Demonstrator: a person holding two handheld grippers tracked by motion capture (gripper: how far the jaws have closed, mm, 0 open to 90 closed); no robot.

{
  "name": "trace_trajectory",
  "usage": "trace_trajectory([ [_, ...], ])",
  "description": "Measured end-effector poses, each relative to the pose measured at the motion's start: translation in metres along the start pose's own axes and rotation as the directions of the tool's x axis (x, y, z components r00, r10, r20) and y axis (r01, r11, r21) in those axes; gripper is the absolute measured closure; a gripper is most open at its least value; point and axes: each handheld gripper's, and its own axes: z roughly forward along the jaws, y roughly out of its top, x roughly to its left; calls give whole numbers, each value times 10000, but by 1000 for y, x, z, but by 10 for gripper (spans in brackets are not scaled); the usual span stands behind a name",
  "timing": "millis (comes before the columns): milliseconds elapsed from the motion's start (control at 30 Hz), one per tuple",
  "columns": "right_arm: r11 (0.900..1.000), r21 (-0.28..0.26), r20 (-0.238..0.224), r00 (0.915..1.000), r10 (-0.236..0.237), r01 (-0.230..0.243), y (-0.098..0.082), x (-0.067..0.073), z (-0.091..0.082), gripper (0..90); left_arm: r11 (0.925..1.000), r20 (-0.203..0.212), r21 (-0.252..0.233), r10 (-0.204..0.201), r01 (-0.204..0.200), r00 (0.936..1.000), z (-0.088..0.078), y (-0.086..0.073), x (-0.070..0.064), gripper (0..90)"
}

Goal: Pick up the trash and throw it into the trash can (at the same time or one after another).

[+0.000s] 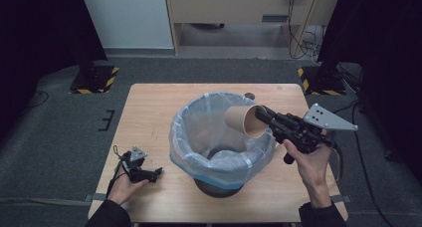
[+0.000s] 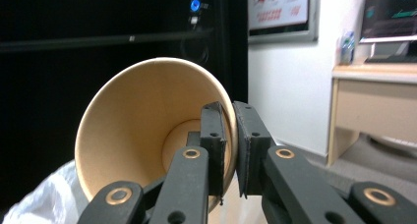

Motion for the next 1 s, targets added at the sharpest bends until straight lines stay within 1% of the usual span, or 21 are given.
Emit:
trace_trajectory([
  [67,9997,235,-27,10000,-46,47,-2,1,3,831,10000,0,0,1,-1,10000,0,0,0,0],
  [100,9995,325,-89,10000,-14,16,-4,1,6,807,10000,0,3,2,-2,10000,0,0,0,0],
  [167,9991,428,-151,9999,-51,58,-6,1,10,721,10000,0,-1,2,-2,10000,0,0,0,0],
  [233,9987,486,-151,9998,-135,142,-9,1,14,673,10000,0,-1,-2,2,10000,0,0,0,0],
  [300,9989,459,-168,9998,-75,83,-10,0,15,643,10000,0,-2,-1,1,10000,0,0,0,0],
  [367,9996,269,-65,10000,-68,70,-8,-3,12,604,10000,3,-2,2,-2,10000,0,0,0,0],
  [467,9997,-215,240,9997,101,-96,-3,-8,4,539,10000,3,-2,2,-2,10000,0,0,0,0],
  [533,9983,-564,577,9982,141,-109,1,-14,-3,484,10000,5,1,3,-3,10000,0,0,0,0],
  [600,9966,-816,1043,9944,175,-89,3,-22,-11,464,10000,4,1,3,-3,10000,0,0,0,0],
  [633,9966,-816,1043,9944,175,-89,3,-22,-11,464,10000,4,1,3,-3,10000,0,0,0,0],
  [667,9947,-1019,1559,9873,318,-159,2,-31,-19,441,10000,5,1,0,0,10000,0,0,0,0],
  [700,9941,-1069,1850,9821,360,-163,1,-36,-22,432,10000,5,2,3,-3,10000,0,0,0,0],
  [733,9939,-1094,2183,9752,371,-133,0,-41,-25,422,10000,4,1,3,-3,10000,0,0,0,0],
  [800,9945,-1027,2782,9594,475,-194,-6,-53,-29,419,10000,6,2,1,-1,10000,0,0,0,0],
  [867,9948,-929,3191,9453,683,-405,-14,-64,-32,425,10000,5,4,2,-2,10000,0,0,0,0],
  [900,9948,-929,3191,9453,683,-405,-14,-64,-32,425,10000,5,4,2,-2,10000,0,0,0,0],
  [933,9952,-821,3343,9393,775,-530,-20,-70,-33,432,10000,5,2,1,-1,10000,0,0,0,0],
  [967,9960,-472,3681,9256,885,-764,-32,-81,-33,442,10000,4,2,1,-1,10000,0,0,0,0],
  [1000,9961,-328,3787,9214,877,-814,-36,-84,-33,450,10000,4,1,2,-2,10000,0,0,0,0],
])
